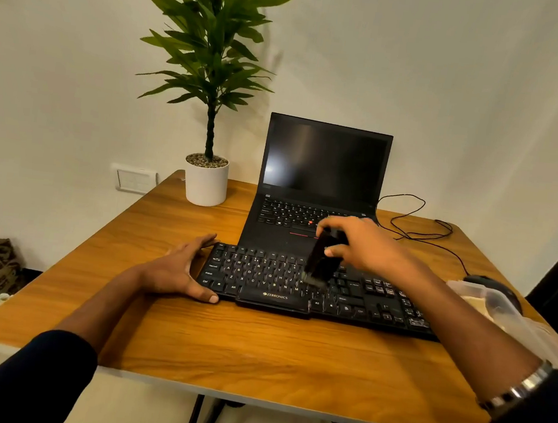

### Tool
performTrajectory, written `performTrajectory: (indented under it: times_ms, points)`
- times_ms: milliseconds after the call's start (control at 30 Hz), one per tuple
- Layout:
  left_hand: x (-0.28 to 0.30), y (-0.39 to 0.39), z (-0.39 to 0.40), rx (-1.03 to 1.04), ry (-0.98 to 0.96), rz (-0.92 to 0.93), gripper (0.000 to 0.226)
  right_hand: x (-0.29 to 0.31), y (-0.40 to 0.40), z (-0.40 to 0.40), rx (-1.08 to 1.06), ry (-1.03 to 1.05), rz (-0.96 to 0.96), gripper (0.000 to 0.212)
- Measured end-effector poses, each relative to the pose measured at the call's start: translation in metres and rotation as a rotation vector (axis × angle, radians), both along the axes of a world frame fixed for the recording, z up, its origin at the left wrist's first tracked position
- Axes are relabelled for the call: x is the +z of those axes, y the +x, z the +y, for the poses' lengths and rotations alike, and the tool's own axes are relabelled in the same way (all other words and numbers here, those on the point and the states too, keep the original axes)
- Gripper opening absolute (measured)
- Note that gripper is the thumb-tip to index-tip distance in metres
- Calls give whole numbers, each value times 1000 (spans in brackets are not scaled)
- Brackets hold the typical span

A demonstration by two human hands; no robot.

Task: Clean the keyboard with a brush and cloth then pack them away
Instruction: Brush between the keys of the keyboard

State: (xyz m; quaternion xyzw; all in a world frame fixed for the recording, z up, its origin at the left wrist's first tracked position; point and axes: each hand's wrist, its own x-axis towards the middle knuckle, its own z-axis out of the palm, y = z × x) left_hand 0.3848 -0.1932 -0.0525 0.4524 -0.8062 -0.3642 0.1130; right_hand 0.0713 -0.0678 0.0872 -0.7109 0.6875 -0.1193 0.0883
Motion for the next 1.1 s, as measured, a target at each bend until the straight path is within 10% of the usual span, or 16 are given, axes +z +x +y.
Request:
performTrajectory:
  times_ms: [533,1100]
  points:
    - [0,0,1,-2,-25,-10,139,16,-18,17,79,233,-18,28]
    - [2,0,1,4,2,-3,137,-11,-23,-4,-82,-75,129,32]
